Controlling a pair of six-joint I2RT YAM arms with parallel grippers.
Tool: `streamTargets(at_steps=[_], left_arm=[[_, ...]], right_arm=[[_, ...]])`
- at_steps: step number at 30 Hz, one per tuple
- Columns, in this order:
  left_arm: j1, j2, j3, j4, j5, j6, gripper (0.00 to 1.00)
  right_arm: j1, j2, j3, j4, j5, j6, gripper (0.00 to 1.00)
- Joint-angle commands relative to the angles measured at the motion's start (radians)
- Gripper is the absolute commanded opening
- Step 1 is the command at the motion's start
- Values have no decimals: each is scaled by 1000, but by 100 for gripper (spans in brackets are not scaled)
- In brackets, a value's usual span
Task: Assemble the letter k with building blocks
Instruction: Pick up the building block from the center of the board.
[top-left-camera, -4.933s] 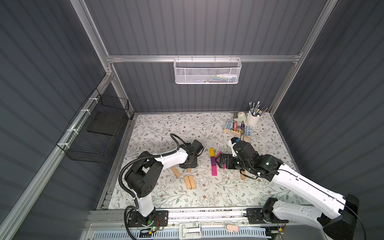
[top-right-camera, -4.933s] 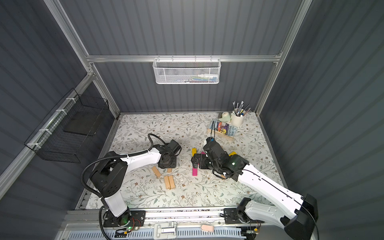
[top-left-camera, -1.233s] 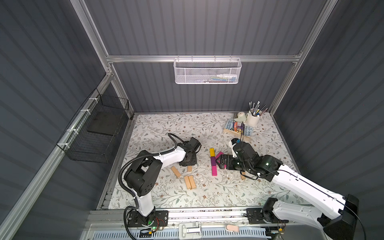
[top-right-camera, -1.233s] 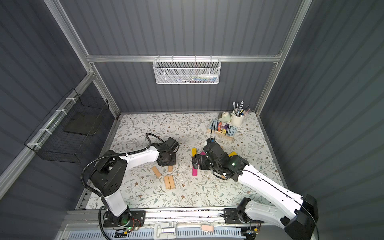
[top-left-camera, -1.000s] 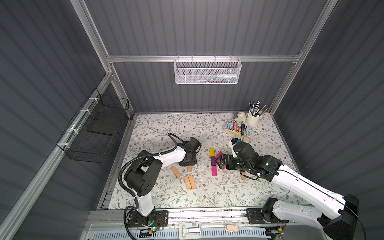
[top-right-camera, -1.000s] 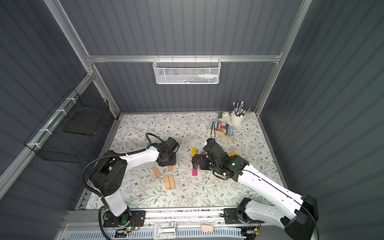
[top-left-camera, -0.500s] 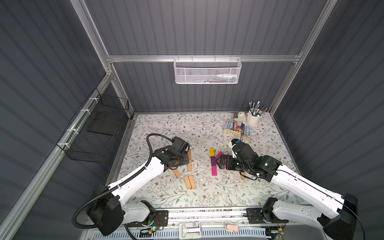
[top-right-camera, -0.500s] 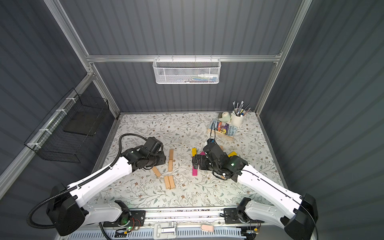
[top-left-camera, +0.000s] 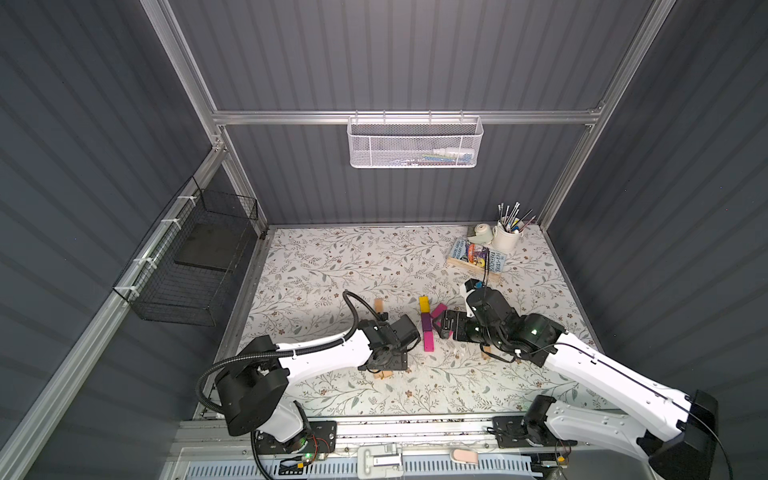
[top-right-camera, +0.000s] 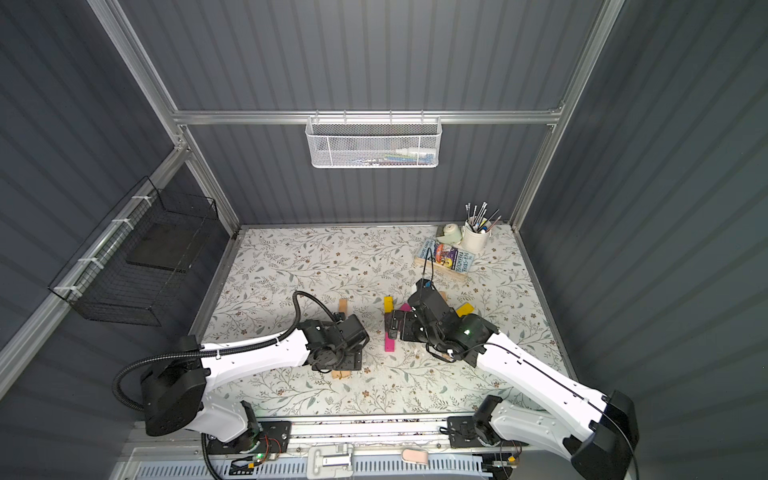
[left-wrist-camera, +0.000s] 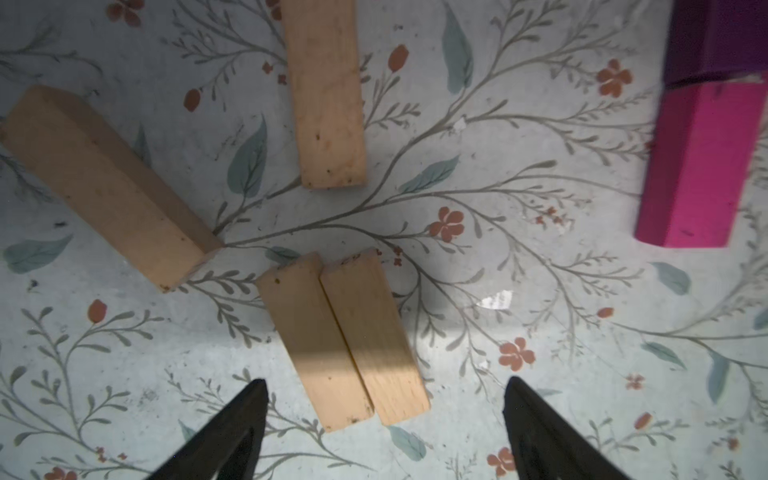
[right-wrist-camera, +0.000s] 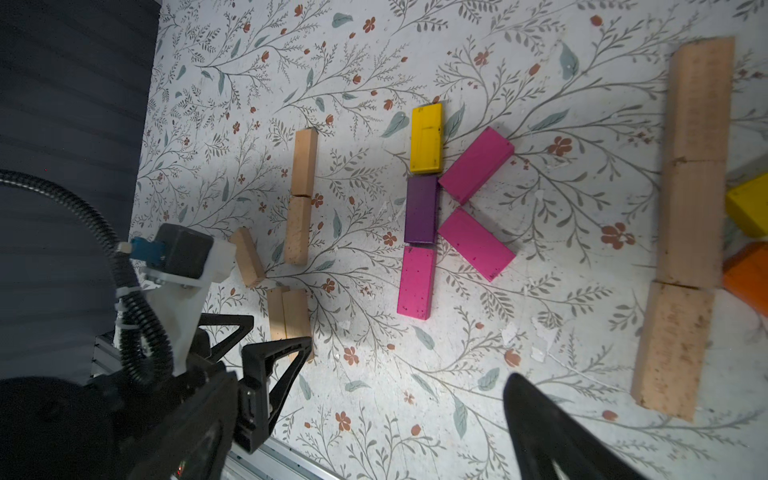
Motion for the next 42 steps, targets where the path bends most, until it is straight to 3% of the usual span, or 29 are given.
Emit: streamTargets(at_steps=[1,10,19,29,34,37,39,42], left_arm=[[-4,30,-23,-18,-42,2,88],[17,46,-70,-35,-75,25,69],[157,-42,-151,-33,-91,79,59],[323,-67,-204,1,-105,180,59],[329,-132,-159,-45,-111,198,61],[326,-201,-140,-27,-37,187,61],[322,-224,-134,-11,-4,178,57],[321,-209,-122,-32,-47,183,50]], right_arm=[[1,-8,-6,-14,16,7,99],[1,5,7,-14,4,4,99],[1,20,23,-15,-7,3,99],[1,8,20,-20,-10,10,99],[1,-2,17,-23,-8,12,99],[1,-1,16,-20,-6,10,99],[1,2,17,-18,-6,11,99],[1,7,15,-14,-10,11,99]])
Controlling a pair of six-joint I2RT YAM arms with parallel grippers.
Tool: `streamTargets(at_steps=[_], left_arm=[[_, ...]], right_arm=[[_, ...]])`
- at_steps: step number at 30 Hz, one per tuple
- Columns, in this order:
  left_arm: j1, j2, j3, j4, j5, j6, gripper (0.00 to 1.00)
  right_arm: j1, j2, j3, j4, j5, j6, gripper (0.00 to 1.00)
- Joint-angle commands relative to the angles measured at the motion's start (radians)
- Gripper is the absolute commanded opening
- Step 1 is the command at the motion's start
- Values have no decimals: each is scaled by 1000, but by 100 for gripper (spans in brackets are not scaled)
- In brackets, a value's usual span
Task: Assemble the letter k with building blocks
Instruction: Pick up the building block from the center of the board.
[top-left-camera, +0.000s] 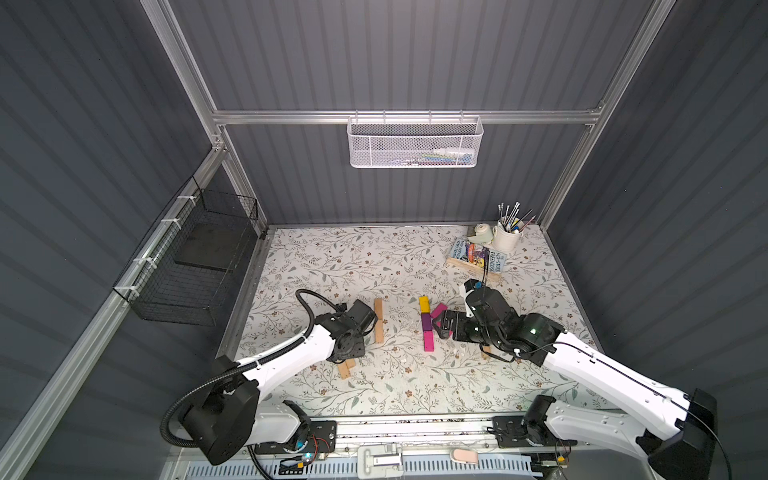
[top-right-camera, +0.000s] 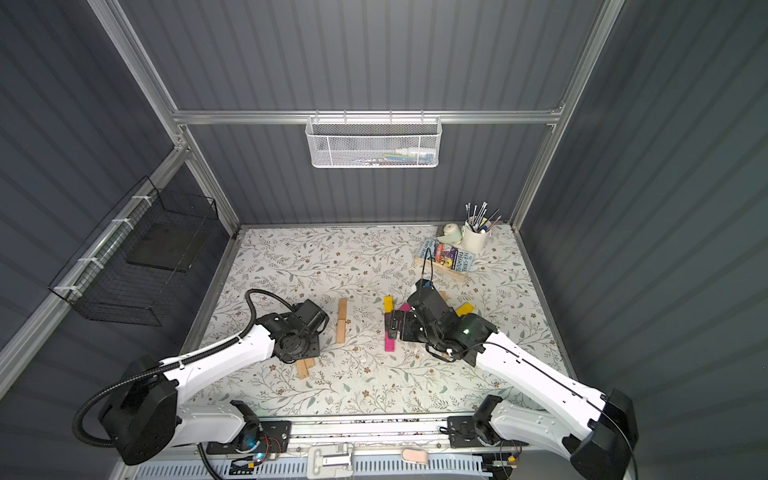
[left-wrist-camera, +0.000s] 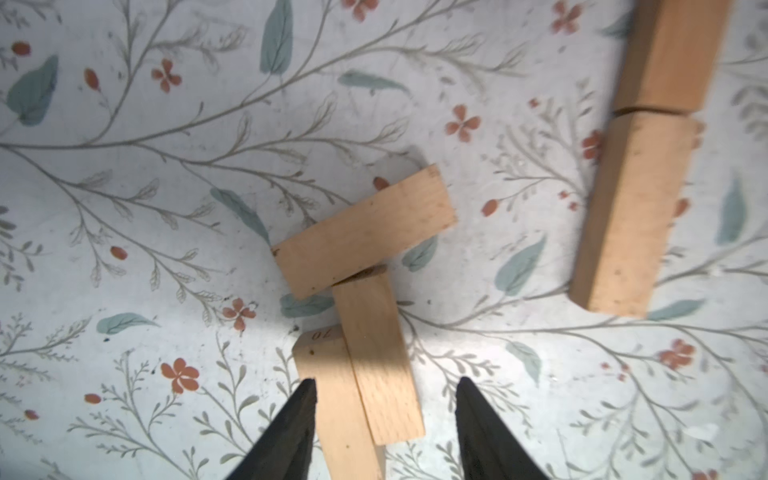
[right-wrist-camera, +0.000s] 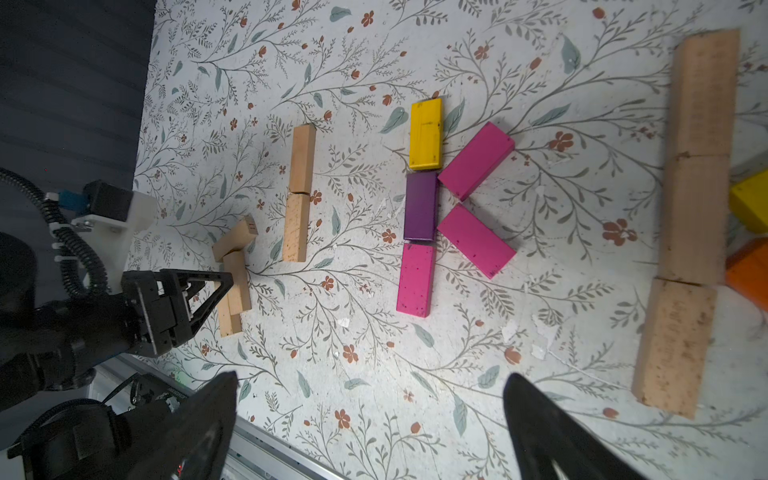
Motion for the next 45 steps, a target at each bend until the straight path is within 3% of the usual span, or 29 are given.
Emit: streamTargets(at_steps=[1,18,29,39,45], left_arm=[[-5,24,31,-37,-24,16,49],[12,157,-10,62,-61,51,43],[24,152,-31,68,-71,55,44],[25,163,-36,96,-14,65,28],[24,89,-28,93,68,76,23]], right_arm=[[1,-2,14,-10,-4,10,99],[1,-15,13,-24,2,13,99],[1,-12,13,-23,-1,13,99],[1,-17,13,-26,5,16,99],[1,-9,13,-19,2,14,99]])
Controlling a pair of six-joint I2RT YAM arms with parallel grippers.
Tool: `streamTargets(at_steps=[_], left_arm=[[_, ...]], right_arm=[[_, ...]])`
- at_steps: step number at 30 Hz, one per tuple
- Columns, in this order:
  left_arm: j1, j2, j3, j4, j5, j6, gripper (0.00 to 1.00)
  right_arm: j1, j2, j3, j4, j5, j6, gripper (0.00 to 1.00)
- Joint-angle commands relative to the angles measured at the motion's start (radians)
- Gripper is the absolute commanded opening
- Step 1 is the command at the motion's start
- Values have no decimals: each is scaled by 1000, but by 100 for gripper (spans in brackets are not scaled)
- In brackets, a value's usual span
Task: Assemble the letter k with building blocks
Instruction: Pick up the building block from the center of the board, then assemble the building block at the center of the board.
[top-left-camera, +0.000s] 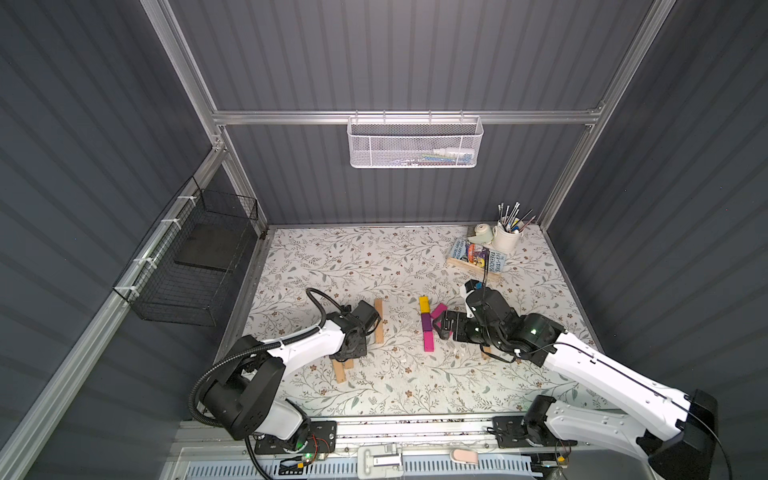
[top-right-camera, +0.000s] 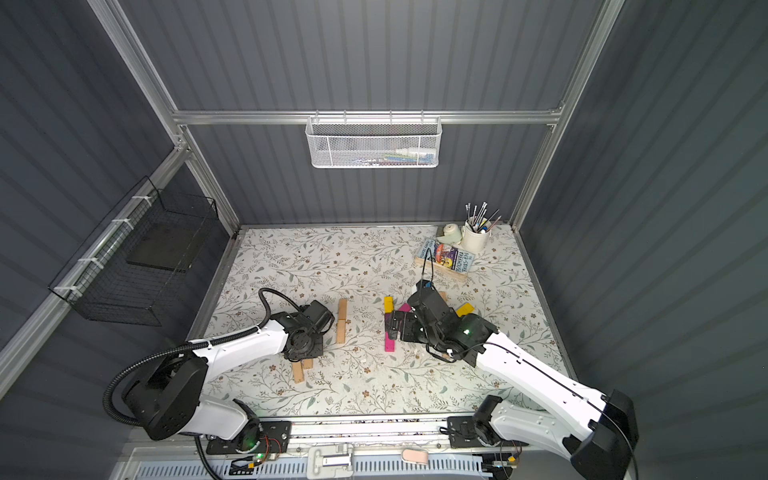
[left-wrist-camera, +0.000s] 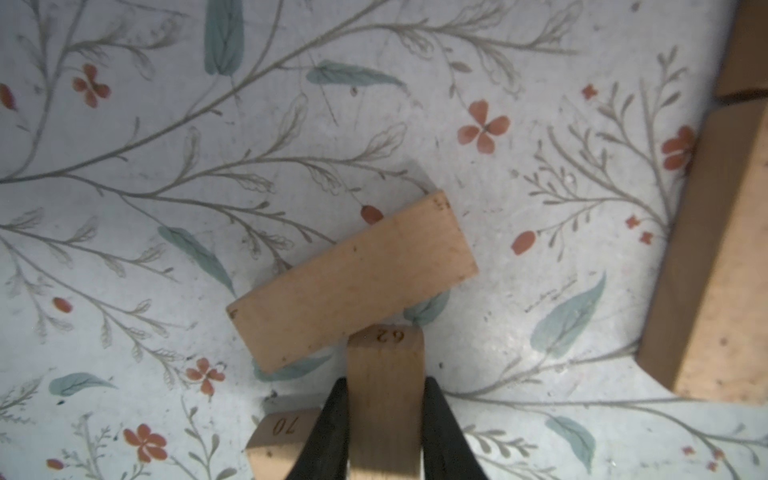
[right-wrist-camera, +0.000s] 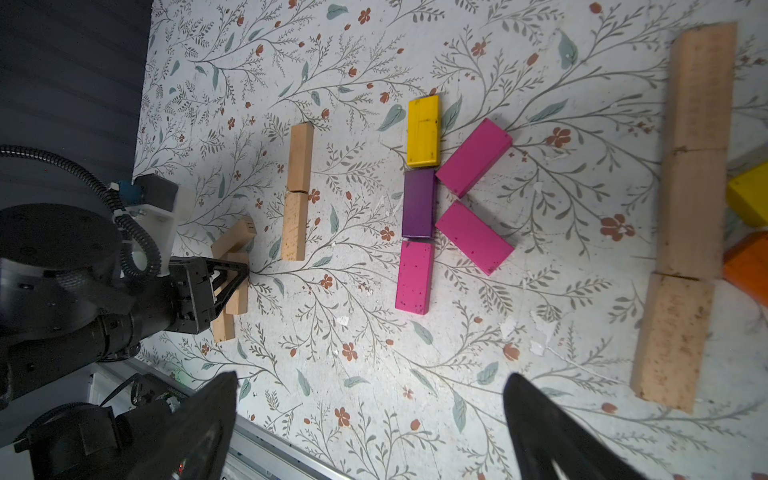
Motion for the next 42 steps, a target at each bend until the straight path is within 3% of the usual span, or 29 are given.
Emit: streamTargets(at_steps=[1,6,12,27,42], left_arm=[[1,-67,3,-17,73,0,23],[-81,-142,6,-17,99,-109,22],[-210,-77,51,10,60,-188,21],[-226,107,91,92,37,-133,22],[-227,135,122,77,28,-113,40]], right_arm=[[1,-7,13,-11,5,7,99],[1,-20,5,-7,17,14,99],[1,-47,-24,-10,12,34,99],[4,-30,-79,32,-69,47,99],[4,-24,-69,25,-70,42,99]])
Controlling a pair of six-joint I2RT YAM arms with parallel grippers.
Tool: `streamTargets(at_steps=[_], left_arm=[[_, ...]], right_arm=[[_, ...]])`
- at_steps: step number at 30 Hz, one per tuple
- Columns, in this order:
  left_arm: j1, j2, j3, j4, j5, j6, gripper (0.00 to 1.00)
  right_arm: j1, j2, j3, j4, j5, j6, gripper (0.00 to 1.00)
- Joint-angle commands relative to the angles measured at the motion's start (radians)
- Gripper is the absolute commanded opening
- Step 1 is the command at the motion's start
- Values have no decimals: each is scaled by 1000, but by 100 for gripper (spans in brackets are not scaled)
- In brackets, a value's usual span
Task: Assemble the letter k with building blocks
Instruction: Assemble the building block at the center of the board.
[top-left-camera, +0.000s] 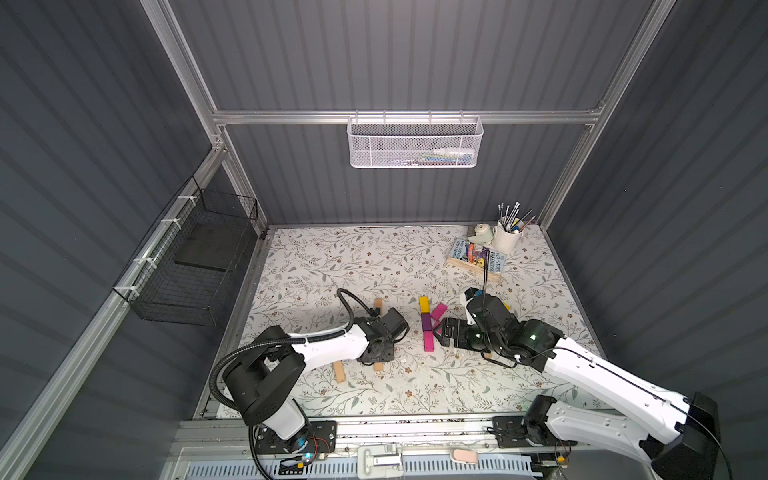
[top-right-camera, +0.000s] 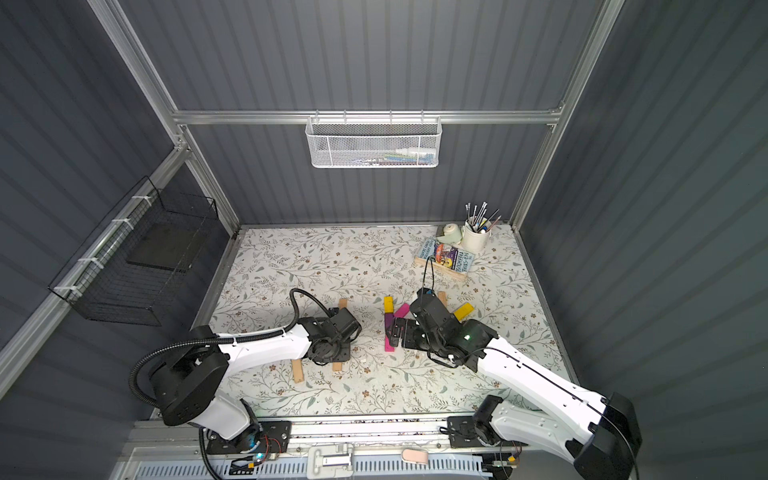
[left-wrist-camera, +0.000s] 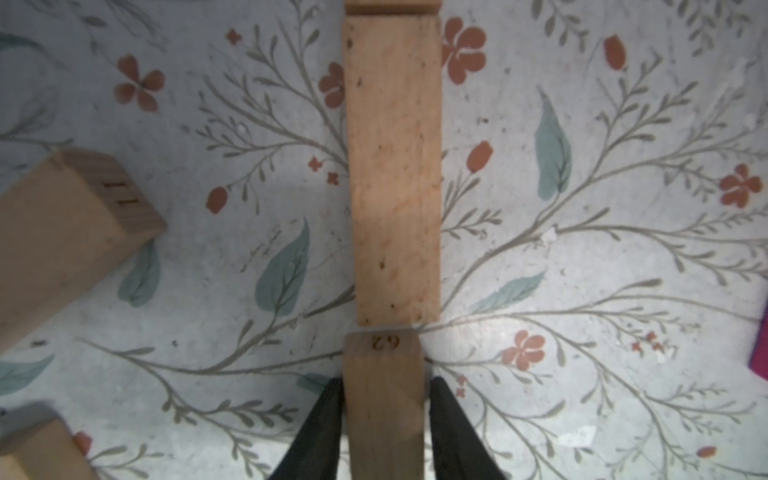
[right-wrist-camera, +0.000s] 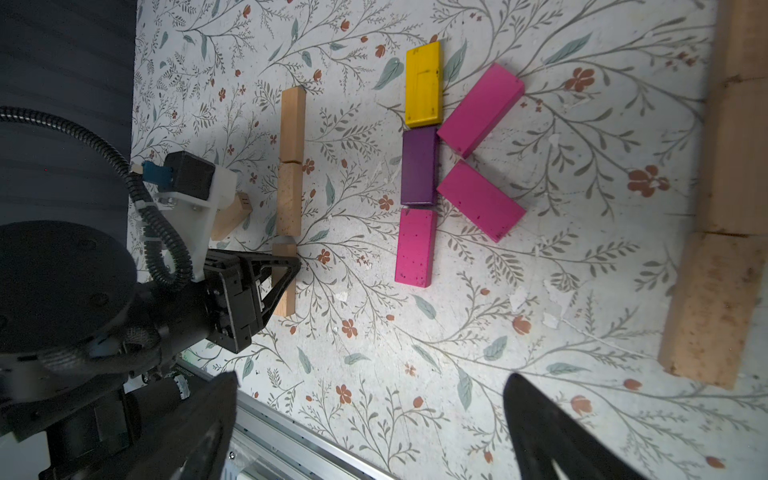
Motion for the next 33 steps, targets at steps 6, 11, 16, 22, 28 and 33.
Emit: streamTargets(at_steps=[6,11,16,22,28,33], left_arm=[[-11,-82,18,-42,7,9,39],[-11,-108,38,-101,-35,12,37],[-11,-63,42,-80,-17,9,36],[-11,-32,32,-63,-37,-10,38],[-11,-1,29,-44,-21,-8,35],[-11,10,27,-34,-16,-8,29]], right_arm=[[19,-7,-26,1,-69,10,98],[51,-30,-55,-5,-81,20,94],[69,-32,-67,16,-90,24,91],[72,-23,-66,18,-85,22,92],[72,-22,-66,23,-81,24,92],[72,-17,-65,22,-77,21,92]])
